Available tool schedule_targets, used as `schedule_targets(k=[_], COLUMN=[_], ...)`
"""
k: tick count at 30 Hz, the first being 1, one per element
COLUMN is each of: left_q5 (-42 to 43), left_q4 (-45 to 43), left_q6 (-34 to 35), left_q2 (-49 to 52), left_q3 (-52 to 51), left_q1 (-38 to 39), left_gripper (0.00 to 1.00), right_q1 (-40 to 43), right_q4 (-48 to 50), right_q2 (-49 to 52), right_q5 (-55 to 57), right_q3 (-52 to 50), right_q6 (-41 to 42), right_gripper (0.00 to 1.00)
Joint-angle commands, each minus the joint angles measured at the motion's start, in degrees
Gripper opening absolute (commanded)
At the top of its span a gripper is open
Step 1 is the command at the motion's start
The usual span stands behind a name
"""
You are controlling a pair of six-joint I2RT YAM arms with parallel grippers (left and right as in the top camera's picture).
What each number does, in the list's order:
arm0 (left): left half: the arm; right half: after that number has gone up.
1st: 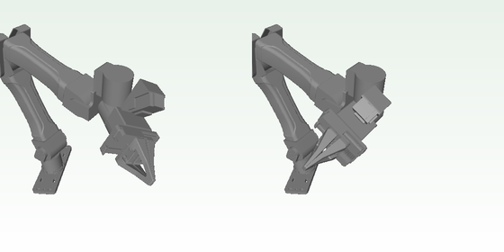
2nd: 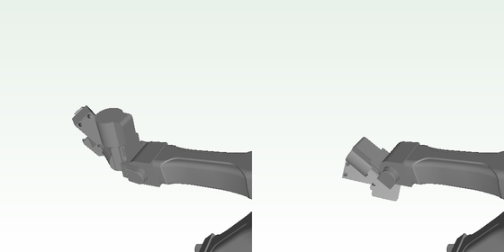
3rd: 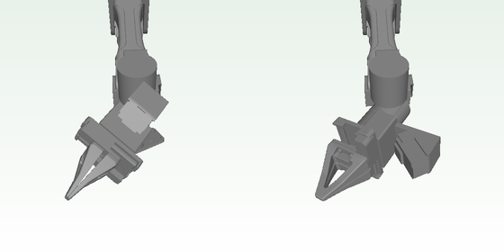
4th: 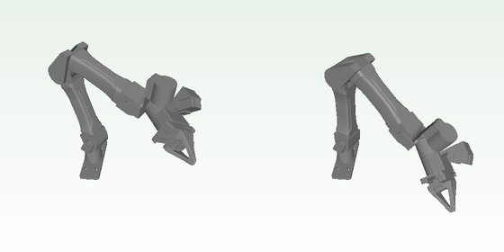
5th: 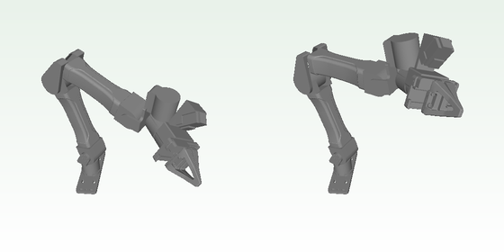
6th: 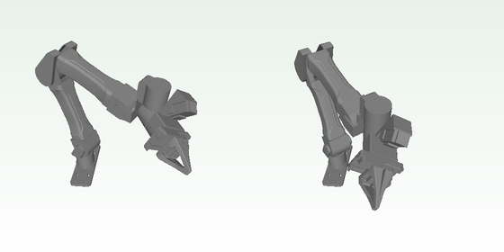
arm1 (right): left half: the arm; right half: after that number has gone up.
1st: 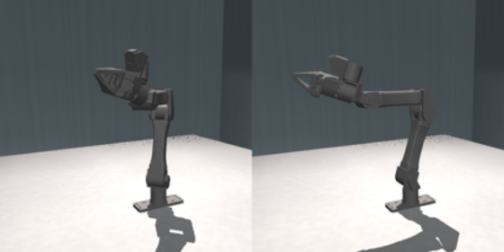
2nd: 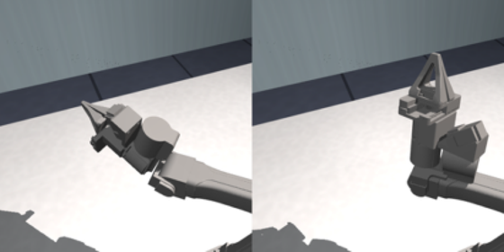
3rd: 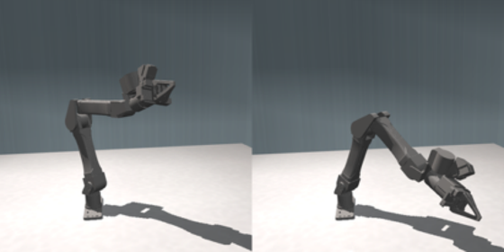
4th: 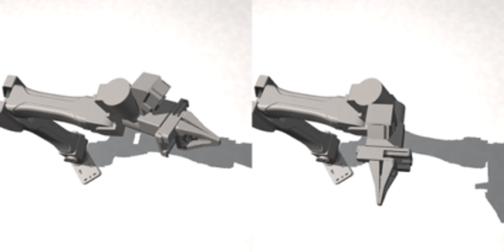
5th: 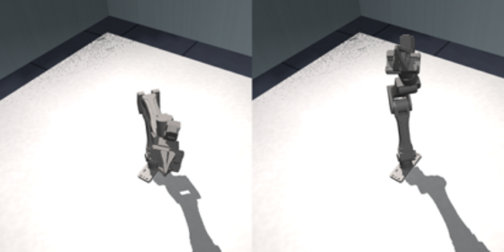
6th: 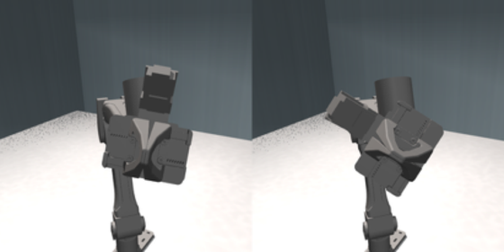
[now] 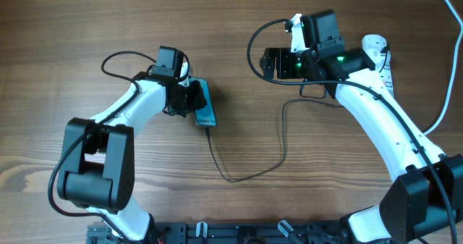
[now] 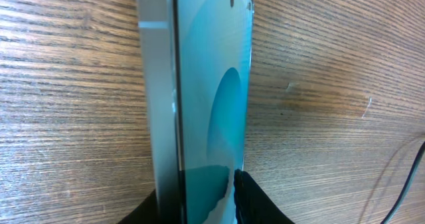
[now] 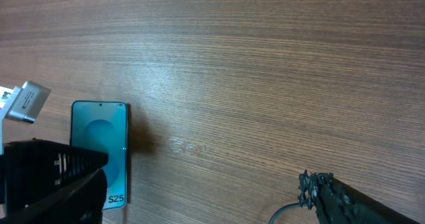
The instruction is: Plug charger to phone and switch on socket
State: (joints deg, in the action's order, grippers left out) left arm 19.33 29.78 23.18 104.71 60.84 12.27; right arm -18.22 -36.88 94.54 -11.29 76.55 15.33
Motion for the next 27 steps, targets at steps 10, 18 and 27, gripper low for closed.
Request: schedule_targets(k=[10,18,27], left_q5=[0.1,0.1,0.1], left_q4=[0.9,0.9,0.0], left_q6=[-0.3,-0.3,-0.3], left_q2=[0.4,0.4,0.4], left_q3=[0.1,0.1,0.1], left_q1=[0.7,1.1,3.7], left_gripper=[0.28,0.24,0.13], right_q1=[0.1,0.1,0.1], right_q4=[-0.1,-0.1,-0.1], right_q2=[0.1,0.1,0.1], right_q5=[1.0,1.0,1.0], right_q3=[0.8,0.8,0.8], right_q6=[0.5,0.5,0.6], right_gripper=[1.00,1.00,1.00])
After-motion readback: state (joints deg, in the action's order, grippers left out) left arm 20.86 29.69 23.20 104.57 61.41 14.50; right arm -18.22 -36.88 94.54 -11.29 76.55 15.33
